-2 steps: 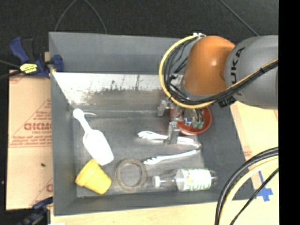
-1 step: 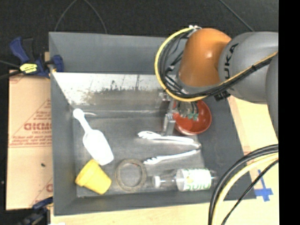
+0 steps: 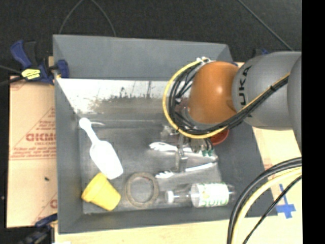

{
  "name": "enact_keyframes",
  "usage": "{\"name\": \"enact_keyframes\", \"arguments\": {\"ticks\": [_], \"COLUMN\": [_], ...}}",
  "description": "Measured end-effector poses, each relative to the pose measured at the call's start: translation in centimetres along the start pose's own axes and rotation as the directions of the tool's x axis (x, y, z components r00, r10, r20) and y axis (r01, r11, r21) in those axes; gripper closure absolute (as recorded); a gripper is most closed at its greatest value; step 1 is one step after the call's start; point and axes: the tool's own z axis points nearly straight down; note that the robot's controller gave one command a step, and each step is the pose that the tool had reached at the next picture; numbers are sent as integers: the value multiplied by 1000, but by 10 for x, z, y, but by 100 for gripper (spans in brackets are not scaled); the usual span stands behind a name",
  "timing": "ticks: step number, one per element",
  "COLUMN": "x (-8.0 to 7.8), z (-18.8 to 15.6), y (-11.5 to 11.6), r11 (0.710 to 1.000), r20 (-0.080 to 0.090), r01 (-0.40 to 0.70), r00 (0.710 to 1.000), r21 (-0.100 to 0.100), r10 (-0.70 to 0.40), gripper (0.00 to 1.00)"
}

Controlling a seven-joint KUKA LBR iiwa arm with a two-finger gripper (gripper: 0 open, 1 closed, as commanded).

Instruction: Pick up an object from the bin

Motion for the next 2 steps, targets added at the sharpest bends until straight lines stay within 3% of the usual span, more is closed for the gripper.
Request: {"name": "enact_keyframes", "arguments": {"ticks": [1,2], "x": [-42,-41], "z": [41,41], "y": [-29,-29], "r11": [1000,1000], "r20": [11,11], "r01": [31,31], "r00": [999,999], "r21": [0,0], "r10": [-31,-31], "gripper": [100,100]}}
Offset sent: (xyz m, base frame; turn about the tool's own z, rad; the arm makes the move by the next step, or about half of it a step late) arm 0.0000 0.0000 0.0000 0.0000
